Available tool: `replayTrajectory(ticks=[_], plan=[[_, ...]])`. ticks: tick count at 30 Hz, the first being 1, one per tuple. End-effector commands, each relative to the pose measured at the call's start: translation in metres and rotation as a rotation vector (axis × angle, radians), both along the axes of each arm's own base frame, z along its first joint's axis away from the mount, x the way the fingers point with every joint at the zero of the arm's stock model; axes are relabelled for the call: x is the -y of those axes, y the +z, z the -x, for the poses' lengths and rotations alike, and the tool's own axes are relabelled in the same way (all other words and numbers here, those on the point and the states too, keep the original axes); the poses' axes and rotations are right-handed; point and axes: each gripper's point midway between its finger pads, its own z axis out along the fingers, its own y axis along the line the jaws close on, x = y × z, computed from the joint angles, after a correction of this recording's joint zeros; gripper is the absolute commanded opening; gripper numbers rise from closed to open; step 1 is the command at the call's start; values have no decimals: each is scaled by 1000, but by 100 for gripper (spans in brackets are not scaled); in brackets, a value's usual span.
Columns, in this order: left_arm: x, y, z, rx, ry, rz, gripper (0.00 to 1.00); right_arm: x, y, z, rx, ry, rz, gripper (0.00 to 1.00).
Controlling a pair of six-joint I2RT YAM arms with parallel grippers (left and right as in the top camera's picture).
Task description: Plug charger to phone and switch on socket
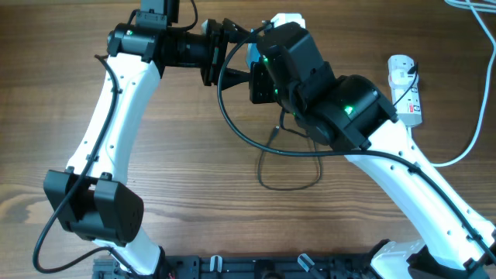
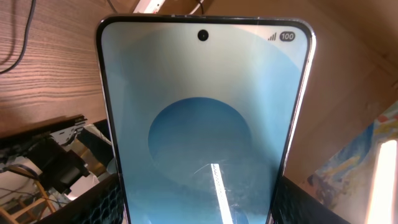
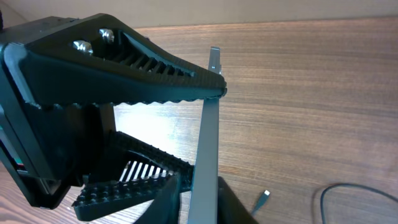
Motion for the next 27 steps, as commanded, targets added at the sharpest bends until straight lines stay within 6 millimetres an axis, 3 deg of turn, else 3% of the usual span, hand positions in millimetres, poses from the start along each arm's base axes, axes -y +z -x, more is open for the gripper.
replayTrajectory(ticks=[1,4,7,13,16,20,27], plan=[[3,3,1,26,-22,15,69,0,9,-2,23,-8,-6,9],[3,3,1,26,-22,15,72,-1,9,-1,10,-22,-31,5],[3,3,1,26,-22,15,100,-1,9,-1,-13,-71,-83,5],[2,1,-3,45,-7,-2,100,18,16,-8,-134,-578,-522,4],[2,2,-4,33,-2,1,100,24,15,-2,-245,-817,-774,4],[3,4,-2,-55,15,17,86,15,12,3,-357,-909,-921,4],[4,7,1,-91,11,36,75,6,12,7,-468,-1009,-1072,4]])
